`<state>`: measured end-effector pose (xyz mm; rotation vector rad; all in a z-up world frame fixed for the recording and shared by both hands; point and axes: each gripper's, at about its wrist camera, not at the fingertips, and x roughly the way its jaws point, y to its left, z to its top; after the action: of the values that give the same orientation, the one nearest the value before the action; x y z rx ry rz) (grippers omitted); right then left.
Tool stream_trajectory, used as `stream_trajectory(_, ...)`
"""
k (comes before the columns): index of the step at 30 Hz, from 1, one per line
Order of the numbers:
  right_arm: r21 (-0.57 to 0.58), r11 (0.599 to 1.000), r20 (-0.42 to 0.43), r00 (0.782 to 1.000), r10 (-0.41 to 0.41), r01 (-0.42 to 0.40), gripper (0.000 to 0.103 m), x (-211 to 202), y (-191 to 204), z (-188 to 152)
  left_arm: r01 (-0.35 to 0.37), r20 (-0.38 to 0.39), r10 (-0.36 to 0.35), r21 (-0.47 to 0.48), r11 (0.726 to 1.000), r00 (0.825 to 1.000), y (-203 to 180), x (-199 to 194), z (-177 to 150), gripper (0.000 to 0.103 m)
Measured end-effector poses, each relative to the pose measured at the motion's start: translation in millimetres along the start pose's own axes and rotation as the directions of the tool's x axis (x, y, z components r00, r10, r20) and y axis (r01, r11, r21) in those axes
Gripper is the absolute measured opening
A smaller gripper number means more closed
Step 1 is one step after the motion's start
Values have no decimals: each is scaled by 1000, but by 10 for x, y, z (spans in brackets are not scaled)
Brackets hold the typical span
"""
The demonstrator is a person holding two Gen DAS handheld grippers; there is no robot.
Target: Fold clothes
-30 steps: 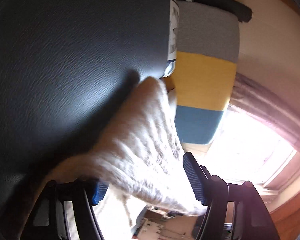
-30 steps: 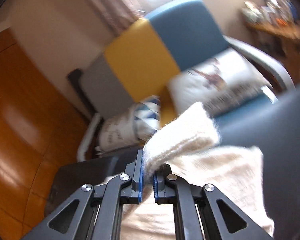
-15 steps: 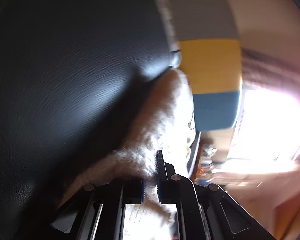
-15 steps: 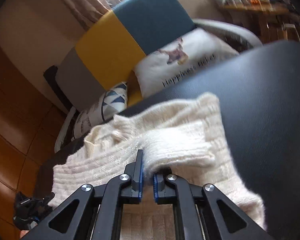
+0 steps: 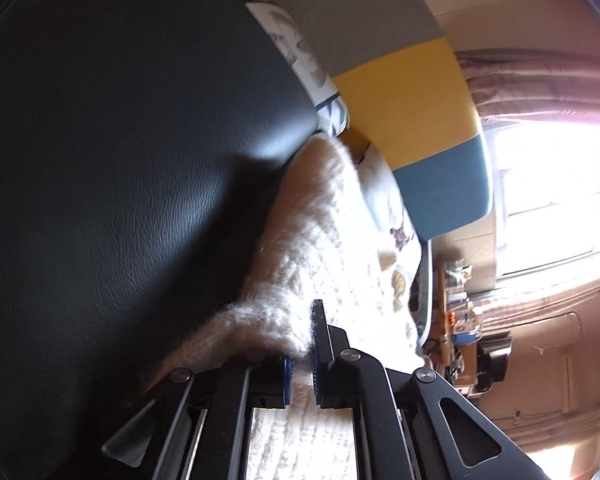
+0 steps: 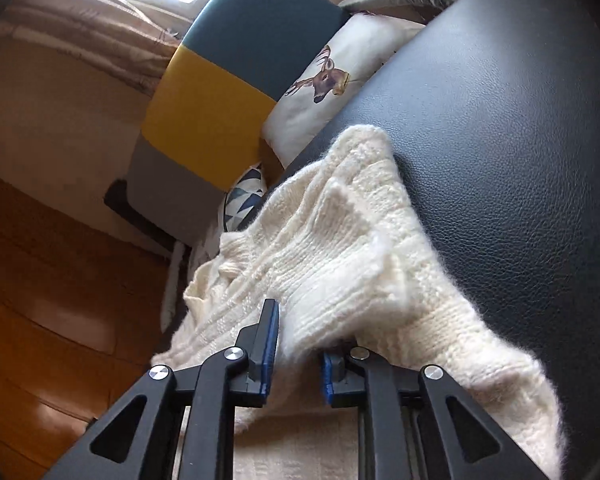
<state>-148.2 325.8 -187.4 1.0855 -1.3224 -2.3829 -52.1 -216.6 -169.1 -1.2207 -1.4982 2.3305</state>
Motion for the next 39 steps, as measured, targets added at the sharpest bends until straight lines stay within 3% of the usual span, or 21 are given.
stream_trajectory(4, -40, 994, 27, 995, -97, 98, 13, -5, 42, -6, -12, -39, 10, -36, 999, 999, 126, 117, 53, 7)
stream_trajectory(6, -102, 982, 26, 988, -155, 157, 13, -8, 156, -8, 8, -94, -16, -86, 996, 995, 102, 292, 150, 8)
stream_trajectory(9, -182, 959, 33, 976, -216, 218, 16, -76, 281, 2, 49, -145, -64, -105, 993, 987, 125, 240, 243, 11)
stream_trajectory(14, -316, 861, 175, 916, -360, 399, 21, -380, 507, 5, 41, -143, -39, 14, 999, 989, 142, -167, 328, 13)
stream_trajectory(15, -341, 849, 204, 913, -353, 404, 21, -434, 595, 1, 32, -126, -26, 45, 998, 992, 98, -217, 380, 13)
stream_trajectory(17, -406, 839, 204, 931, -303, 362, 23, -428, 811, -16, -10, -71, 18, 117, 993, 997, -52, -269, 546, 15)
stream_trajectory(20, -532, 808, 89, 966, -244, 254, 24, -155, 1124, -103, -2, -70, 15, 177, 984, 997, -196, -155, 805, 27)
stream_trajectory(23, -617, 774, -45, 975, -220, 146, 24, 194, 1325, -268, -7, -117, 34, 222, 975, 993, -324, 193, 1013, 37)
stream_trajectory(26, -666, 739, -124, 962, -241, 99, 24, 498, 1415, -431, 36, -205, 8, 210, 977, 979, -414, 534, 1235, 41)
stream_trajectory(30, -708, 686, -124, 928, -352, 166, 24, 754, 1324, -530, 96, -296, -30, 212, 973, 955, -499, 816, 1371, 46)
stream_trajectory(32, -724, 656, -91, 913, -399, 214, 22, 794, 1196, -553, 88, -280, -1, 297, 951, 960, -624, 838, 1359, 22)
stream_trajectory(33, -710, 673, -82, 925, -371, 207, 21, 759, 1131, -556, 79, -256, 15, 353, 932, 967, -688, 803, 1330, 12)
stream_trajectory(35, -662, 724, -73, 945, -317, 192, 21, 694, 1014, -581, 28, -188, 67, 466, 884, 980, -848, 758, 1268, 11)
stream_trajectory(36, -659, 728, -65, 949, -308, 191, 21, 674, 998, -601, -7, -146, 97, 521, 854, 984, -937, 743, 1237, 11)
stream_trajectory(38, -668, 718, -70, 943, -324, 197, 21, 673, 1037, -596, -127, -73, 216, 610, 782, 974, -983, 830, 1146, 11)
stream_trajectory(39, -672, 713, -74, 940, -334, 200, 21, 675, 1060, -588, -149, -73, 244, 614, 775, 967, -939, 878, 1135, 12)
